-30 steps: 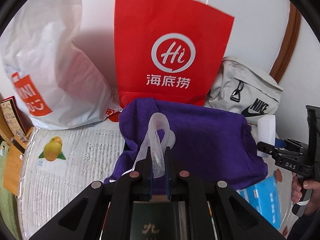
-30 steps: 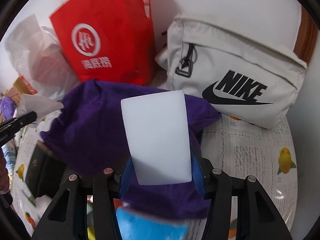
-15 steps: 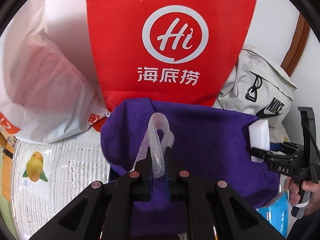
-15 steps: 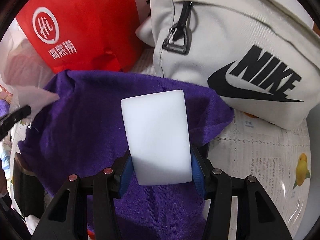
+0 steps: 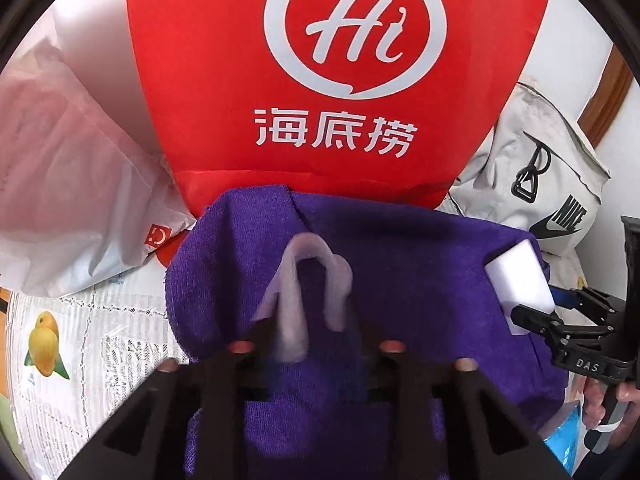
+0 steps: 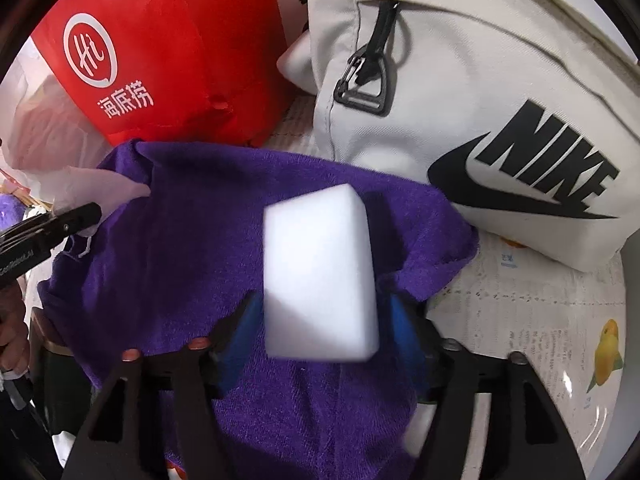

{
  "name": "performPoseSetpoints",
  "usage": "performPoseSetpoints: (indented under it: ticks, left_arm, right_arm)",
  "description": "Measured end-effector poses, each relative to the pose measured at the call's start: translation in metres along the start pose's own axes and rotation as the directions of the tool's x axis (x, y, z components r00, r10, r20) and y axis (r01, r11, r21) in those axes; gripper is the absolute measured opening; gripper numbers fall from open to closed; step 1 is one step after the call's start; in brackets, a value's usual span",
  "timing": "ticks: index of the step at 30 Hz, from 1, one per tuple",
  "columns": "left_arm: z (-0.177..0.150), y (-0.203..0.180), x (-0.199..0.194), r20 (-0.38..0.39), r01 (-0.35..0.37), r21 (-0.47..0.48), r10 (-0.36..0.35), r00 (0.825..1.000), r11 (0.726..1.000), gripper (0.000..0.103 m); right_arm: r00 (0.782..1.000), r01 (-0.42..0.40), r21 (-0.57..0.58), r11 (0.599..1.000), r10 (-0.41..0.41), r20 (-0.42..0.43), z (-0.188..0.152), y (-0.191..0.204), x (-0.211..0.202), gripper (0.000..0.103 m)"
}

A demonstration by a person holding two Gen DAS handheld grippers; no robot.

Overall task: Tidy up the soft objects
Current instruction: 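Lower the mesh bag onto the purple towel while the right tool releases the sponge, then grasp the crumpled white tissue with the left tool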

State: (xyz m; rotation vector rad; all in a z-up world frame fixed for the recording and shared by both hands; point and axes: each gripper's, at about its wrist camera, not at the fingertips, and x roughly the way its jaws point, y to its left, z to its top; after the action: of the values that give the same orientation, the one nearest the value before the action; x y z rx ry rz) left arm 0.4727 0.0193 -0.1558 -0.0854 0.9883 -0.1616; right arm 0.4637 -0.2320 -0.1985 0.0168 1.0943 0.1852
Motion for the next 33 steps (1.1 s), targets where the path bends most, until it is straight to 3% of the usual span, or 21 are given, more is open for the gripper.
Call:
performPoseSetpoints:
  ticks: [3,9,14,27,33]
  left_arm:
    - [-0.002,-0.002,-0.007,0.04,0.002,0.017,-0.002,0.999,1.0,0.057]
    - [-0.007,-0.007,-0.023,0.071,-0.025,0.049,0.022,0.997,0.999,0.069]
    - [-0.01,-0.007,-0.035,0.082,-0.047,0.046,0.043,0.996,0.998,0.07]
    - [-0.029,-0.016,-0.075,0.155,0.015,0.063,-0.025,0.988,0.998,0.07]
    - [-0.049,-0.022,-0.091,0.138,0.01,0.048,-0.017,0.99,0.999,0.07]
  right_arm:
    - [1.0,0.001,0.002,1.0,-0.001,0.008,0.002,0.0,-0.007,0.071]
    - [1.0,0.017,0.005,1.0,-0.017,0.025,0.002,0.001,-0.017,0.075]
    - [0.999,0.011,0.015,1.0,-0.012,0.044,-0.001,-0.003,-0.034,0.076]
    - [0.996,-0.014,0.011,1.0,0.013,0.085,-0.026,0.009,-0.071,0.076]
    - [0.996,-0.04,0.049,0.998,0.036,0.083,-0.048,0.014,-0.089,0.076]
